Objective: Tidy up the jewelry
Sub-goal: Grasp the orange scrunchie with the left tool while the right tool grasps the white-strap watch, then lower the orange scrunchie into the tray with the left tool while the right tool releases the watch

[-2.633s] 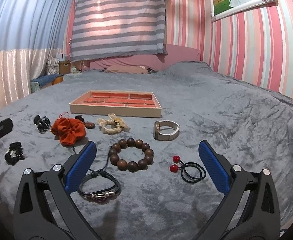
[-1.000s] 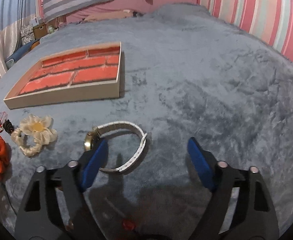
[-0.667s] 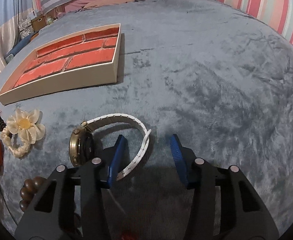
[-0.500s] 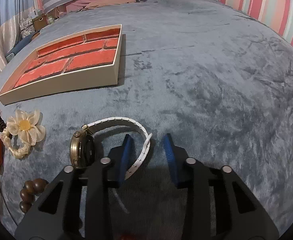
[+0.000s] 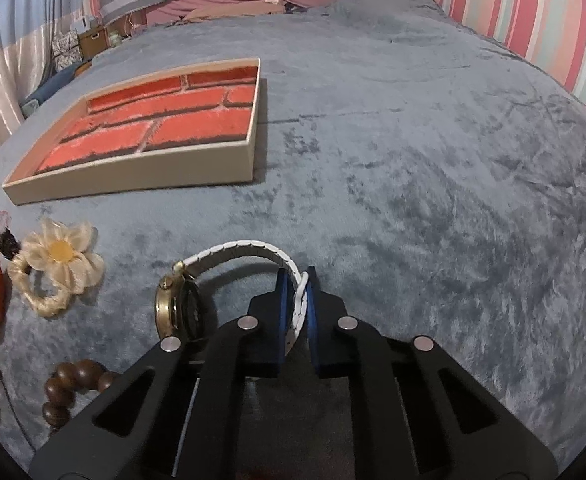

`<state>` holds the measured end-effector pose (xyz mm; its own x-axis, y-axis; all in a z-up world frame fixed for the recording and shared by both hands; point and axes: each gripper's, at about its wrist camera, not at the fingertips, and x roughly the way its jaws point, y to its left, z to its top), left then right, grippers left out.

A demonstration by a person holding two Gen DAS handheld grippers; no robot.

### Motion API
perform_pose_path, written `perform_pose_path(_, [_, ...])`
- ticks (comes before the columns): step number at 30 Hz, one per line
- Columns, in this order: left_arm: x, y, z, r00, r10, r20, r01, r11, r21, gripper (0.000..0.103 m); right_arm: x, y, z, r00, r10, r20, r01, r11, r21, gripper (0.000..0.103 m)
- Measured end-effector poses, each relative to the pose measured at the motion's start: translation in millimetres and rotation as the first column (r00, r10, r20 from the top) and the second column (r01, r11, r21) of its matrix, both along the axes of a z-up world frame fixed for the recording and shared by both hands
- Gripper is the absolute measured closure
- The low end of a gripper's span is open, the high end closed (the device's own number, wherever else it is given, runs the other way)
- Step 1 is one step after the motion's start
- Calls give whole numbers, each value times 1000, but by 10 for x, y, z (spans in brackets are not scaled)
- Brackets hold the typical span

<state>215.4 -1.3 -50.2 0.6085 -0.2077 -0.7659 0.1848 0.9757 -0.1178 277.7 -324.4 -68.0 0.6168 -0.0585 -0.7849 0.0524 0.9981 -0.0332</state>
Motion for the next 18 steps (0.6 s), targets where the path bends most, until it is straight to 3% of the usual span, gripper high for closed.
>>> perform_pose_path(10, [94,115,432,998,18,60,-16,999,-34,84,58,218,414,995,53,86,-54,999,8,95])
perform_pose_path(18, [610,131,734,997,8,74,-4,999,-50,84,396,340,678,992,59,108,-65,996,54,95])
